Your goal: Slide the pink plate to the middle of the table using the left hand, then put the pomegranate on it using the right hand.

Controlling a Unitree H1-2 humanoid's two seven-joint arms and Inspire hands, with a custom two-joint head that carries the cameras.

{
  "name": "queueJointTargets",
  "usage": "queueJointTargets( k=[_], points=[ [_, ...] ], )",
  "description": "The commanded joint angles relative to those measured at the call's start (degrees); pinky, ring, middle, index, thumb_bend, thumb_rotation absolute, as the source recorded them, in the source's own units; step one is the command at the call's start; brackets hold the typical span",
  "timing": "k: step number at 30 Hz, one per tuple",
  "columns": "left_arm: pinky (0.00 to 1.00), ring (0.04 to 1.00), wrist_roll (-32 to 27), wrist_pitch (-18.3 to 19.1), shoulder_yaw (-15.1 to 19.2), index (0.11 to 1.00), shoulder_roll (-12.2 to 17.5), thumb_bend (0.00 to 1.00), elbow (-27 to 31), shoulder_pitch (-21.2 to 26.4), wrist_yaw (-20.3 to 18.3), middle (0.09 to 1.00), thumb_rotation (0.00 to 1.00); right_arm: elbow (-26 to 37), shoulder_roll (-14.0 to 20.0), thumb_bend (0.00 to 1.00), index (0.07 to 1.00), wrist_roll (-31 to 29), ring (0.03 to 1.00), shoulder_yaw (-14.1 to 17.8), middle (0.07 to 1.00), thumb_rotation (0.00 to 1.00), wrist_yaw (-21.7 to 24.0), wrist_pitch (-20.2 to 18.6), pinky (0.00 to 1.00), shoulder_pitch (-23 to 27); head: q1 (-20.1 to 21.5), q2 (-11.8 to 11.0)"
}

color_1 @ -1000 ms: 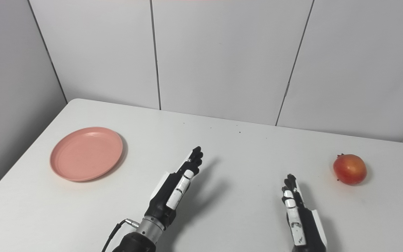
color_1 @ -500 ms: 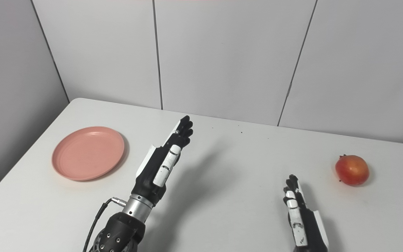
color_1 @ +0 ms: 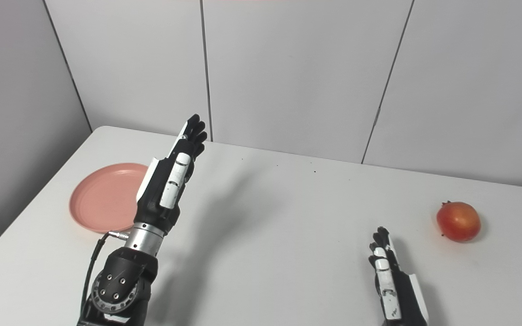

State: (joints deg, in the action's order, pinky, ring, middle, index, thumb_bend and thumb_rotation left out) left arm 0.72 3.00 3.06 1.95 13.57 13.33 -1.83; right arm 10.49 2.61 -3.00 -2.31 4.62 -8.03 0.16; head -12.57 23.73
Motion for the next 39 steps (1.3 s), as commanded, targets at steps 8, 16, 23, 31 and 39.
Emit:
queueJointTargets(
  k=[8,16,23,31,39],
  points=[
    [0.98,0.960,-1.88,-1.42,4.39,0.956,2.57,0.48,1.08,4.07,2.28,0.969,1.00,0.37,0.15,0.21,1.000,-0.53,0.999,0.38,1.000,1.00,0.28,2.42,1.00,0.69,-0.69,-0.23],
    [0.96,0.948,-2.65,-0.45,8.04,0.938,3.98,0.47,1.54,4.83,4.20,0.951,1.00,-0.20,0.36,0.21,1.000,-2.14,1.000,1.02,1.000,1.00,0.84,2.60,1.00,0.67,-1.94,-0.77],
    [0.96,0.947,-3.73,-2.29,11.32,0.941,5.86,0.49,0.27,4.21,4.87,0.955,1.00,0.26,0.65,0.21,1.000,-2.07,1.000,0.92,1.000,1.00,1.03,2.30,1.00,0.48,-2.02,-0.72],
    [0.96,0.948,-6.35,-5.49,14.60,0.947,8.03,0.49,-2.70,3.38,5.01,0.961,1.00,0.53,0.49,0.19,1.000,-2.25,1.000,1.00,1.000,1.00,1.20,2.41,1.00,0.22,-2.13,-0.74],
    [0.95,0.942,-6.16,-5.58,16.86,0.937,8.80,0.47,-3.76,2.60,6.87,0.951,1.00,0.80,0.81,0.21,1.000,-2.44,1.000,1.22,1.000,1.00,1.41,1.96,1.00,0.10,-2.58,-1.04]
  ],
)
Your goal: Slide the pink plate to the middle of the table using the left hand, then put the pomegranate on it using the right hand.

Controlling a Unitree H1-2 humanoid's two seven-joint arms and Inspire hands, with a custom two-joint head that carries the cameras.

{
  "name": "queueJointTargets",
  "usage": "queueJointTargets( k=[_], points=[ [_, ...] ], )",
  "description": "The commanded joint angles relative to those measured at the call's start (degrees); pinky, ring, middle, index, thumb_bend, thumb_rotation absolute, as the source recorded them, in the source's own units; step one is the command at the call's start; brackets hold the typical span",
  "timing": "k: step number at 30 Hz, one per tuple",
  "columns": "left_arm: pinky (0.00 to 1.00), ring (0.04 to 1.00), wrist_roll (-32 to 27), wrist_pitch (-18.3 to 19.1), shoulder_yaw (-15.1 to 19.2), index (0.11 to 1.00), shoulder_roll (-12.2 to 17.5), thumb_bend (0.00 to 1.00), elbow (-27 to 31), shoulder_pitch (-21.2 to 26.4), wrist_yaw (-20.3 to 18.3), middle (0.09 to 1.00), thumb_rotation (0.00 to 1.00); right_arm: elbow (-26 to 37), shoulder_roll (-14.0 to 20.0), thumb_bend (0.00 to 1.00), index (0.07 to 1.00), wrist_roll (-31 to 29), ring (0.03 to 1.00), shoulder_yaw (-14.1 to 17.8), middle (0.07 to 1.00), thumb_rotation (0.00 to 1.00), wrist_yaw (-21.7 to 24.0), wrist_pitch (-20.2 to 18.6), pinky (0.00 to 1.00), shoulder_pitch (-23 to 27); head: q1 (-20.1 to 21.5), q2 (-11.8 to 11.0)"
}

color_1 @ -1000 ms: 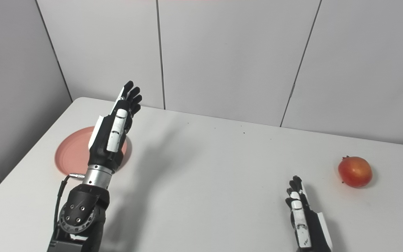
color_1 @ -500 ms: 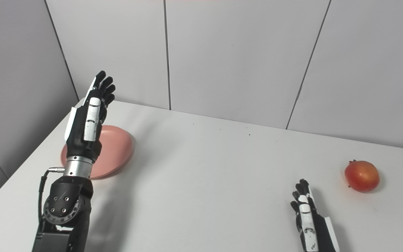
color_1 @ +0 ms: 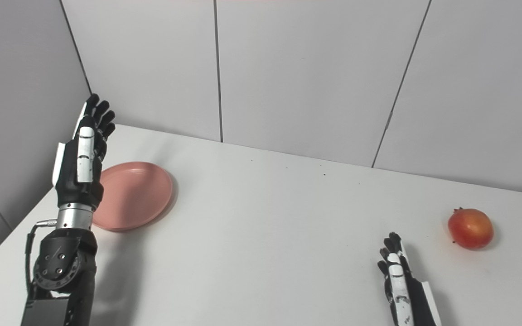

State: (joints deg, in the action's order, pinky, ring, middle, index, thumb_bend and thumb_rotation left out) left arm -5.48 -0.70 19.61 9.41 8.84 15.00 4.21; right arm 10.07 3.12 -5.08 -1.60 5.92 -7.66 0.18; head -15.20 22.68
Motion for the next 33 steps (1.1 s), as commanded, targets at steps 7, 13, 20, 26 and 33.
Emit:
queueJointTargets(
  k=[7,13,20,26,33],
  points=[
    [0.96,0.950,-0.25,-2.43,1.67,0.940,1.44,0.45,0.39,0.25,2.02,0.952,1.00,1.46,0.62,0.21,1.000,-0.26,1.000,0.74,1.000,1.00,0.05,0.80,1.00,0.13,-0.61,-0.28],
    [0.96,0.946,-0.34,-4.16,2.32,0.939,2.31,0.44,-1.42,-0.48,1.93,0.948,1.00,1.79,0.86,0.20,1.000,-0.69,1.000,1.01,1.000,1.00,0.30,0.53,1.00,0.20,-0.96,-0.10],
    [0.96,0.946,-1.33,-5.64,3.45,0.932,3.26,0.44,-3.17,-1.03,2.41,0.948,1.00,1.68,1.19,0.21,1.000,-1.05,1.000,1.27,1.000,1.00,0.61,1.01,1.00,0.24,-1.43,-0.04],
    [0.96,0.953,-2.47,-6.13,5.18,0.932,3.69,0.44,-3.79,-1.75,3.05,0.953,1.00,2.03,1.18,0.21,1.000,-1.04,1.000,1.30,1.000,1.00,0.53,0.61,1.00,0.09,-1.98,-0.06],
    [0.98,0.968,-3.24,-6.40,6.05,0.942,3.86,0.43,-4.23,-2.18,3.02,0.964,1.00,1.71,1.41,0.19,1.000,-1.00,1.000,1.43,1.000,1.00,0.64,1.10,1.00,0.19,-2.39,-0.10]
  ],
)
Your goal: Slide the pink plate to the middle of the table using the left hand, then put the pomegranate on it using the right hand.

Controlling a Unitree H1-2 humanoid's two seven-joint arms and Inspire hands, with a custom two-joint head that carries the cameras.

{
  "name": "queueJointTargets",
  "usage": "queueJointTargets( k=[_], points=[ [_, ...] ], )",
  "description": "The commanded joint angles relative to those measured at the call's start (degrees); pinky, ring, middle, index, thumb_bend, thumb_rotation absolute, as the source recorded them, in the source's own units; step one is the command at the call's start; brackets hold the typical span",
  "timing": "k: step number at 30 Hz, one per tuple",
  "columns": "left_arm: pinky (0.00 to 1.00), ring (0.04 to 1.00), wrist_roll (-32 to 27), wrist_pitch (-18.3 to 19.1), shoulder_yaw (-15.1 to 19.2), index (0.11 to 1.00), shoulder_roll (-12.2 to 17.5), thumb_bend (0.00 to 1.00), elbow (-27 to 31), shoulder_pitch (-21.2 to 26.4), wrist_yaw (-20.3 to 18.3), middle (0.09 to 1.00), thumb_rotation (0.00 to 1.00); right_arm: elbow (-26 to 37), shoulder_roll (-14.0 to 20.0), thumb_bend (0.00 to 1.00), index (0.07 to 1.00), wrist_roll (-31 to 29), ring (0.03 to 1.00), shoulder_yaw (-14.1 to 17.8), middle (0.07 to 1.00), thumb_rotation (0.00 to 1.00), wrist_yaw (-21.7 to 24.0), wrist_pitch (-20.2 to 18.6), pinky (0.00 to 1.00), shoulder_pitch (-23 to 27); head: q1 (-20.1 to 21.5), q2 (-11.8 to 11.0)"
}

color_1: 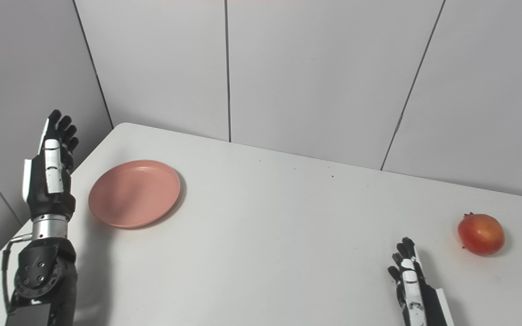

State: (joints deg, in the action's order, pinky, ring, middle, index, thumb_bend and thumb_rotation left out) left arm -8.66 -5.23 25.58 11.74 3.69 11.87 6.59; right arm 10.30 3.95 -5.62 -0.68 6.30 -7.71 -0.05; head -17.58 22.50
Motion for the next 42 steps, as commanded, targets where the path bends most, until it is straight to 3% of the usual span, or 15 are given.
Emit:
queueJointTargets(
  k=[1,10,19,30,37,42],
  points=[
    [0.99,0.969,-0.27,-1.95,0.15,0.942,1.56,0.43,0.78,0.94,0.56,0.965,1.00,1.42,0.67,0.19,1.000,-0.45,1.000,0.50,1.000,1.00,0.33,1.26,1.00,0.46,-0.09,0.08],
    [0.99,0.970,-0.78,-1.61,0.39,0.955,1.96,0.41,-1.42,1.08,0.83,0.969,1.00,1.31,0.94,0.19,1.000,-1.23,1.000,0.83,1.000,1.00,0.63,0.96,1.00,0.62,-0.38,-0.10],
    [0.97,0.966,-0.78,-4.16,0.37,0.943,1.88,0.40,-5.31,1.00,0.95,0.961,1.00,1.19,1.11,0.18,1.000,-1.49,1.000,1.18,1.000,1.00,0.66,0.85,1.00,0.76,-0.90,-0.39],
    [0.98,0.963,-0.01,-2.80,-0.37,0.950,1.18,0.40,-5.68,0.47,2.02,0.962,1.00,1.23,1.54,0.17,1.000,-1.96,1.000,1.15,1.000,1.00,1.14,1.00,1.00,0.91,-1.34,-0.30],
    [0.97,0.964,-1.12,-4.31,-0.27,0.955,1.71,0.38,-7.78,0.16,1.58,0.966,1.00,1.48,1.50,0.18,1.000,-1.70,1.000,1.24,1.000,1.00,0.83,0.90,1.00,0.75,-1.53,-0.01],
    [0.95,0.959,-2.09,-4.50,0.28,0.955,1.91,0.41,-8.90,0.24,1.73,0.962,1.00,1.50,1.59,0.18,1.000,-1.70,1.000,1.31,1.000,1.00,0.77,0.80,1.00,0.71,-1.74,0.10]
  ],
)
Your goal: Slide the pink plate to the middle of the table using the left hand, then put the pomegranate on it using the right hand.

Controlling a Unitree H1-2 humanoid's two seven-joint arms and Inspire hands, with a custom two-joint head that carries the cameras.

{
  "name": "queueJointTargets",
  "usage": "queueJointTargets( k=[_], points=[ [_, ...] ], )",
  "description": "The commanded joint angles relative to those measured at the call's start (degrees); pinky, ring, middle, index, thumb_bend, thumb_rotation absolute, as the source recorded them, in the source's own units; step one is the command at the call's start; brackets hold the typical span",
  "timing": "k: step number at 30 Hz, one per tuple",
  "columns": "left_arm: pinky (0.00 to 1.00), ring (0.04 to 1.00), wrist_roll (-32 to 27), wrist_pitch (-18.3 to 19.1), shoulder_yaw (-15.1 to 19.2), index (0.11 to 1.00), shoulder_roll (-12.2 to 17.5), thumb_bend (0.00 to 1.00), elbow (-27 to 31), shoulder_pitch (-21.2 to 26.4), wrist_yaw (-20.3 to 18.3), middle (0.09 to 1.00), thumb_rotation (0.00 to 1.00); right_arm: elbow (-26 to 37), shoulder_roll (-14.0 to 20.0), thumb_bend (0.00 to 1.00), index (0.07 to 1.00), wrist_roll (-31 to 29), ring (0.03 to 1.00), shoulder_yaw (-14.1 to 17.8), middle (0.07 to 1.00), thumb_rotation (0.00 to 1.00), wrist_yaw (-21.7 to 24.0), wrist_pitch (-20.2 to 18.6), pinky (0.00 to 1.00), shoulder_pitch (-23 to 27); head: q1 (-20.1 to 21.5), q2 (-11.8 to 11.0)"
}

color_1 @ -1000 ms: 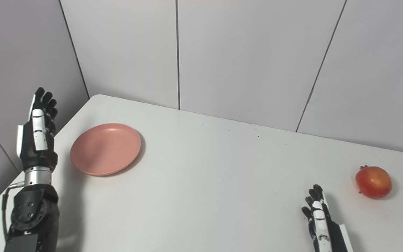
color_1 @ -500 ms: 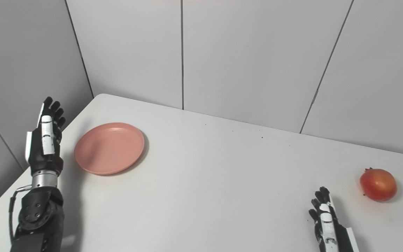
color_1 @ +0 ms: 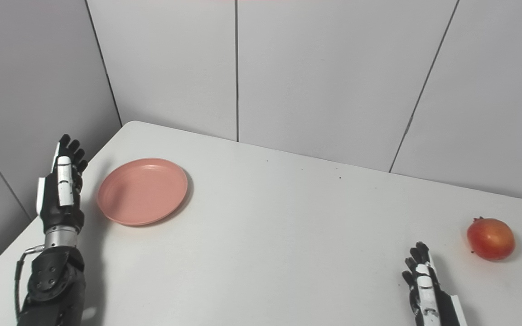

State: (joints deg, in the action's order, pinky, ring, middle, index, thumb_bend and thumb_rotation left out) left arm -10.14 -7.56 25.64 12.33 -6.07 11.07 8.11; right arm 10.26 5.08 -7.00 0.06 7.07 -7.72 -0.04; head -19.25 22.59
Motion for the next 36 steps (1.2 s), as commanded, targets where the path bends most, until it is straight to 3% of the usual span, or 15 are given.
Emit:
queueJointTargets(
  k=[1,22,36],
  points=[
    [0.95,0.958,-0.65,-2.32,0.42,0.954,1.25,0.41,0.55,1.10,0.43,0.961,1.00,1.53,0.50,0.18,1.000,-0.30,1.000,0.55,1.000,1.00,0.05,0.82,1.00,0.74,-0.09,0.01],
    [0.90,0.905,-3.02,-2.03,-0.52,0.890,1.90,0.42,-7.38,3.40,-0.03,0.911,0.99,1.79,0.42,0.16,1.000,-0.36,1.000,0.65,1.000,1.00,-0.07,0.60,1.00,0.98,-0.04,0.29],
    [0.97,0.952,-4.25,-0.40,-2.68,0.940,2.16,0.40,-9.20,5.51,-1.25,0.954,1.00,1.46,0.27,0.16,1.000,-0.35,1.000,0.70,1.000,1.00,-0.28,0.92,1.00,1.35,0.15,-0.13]
  ],
)
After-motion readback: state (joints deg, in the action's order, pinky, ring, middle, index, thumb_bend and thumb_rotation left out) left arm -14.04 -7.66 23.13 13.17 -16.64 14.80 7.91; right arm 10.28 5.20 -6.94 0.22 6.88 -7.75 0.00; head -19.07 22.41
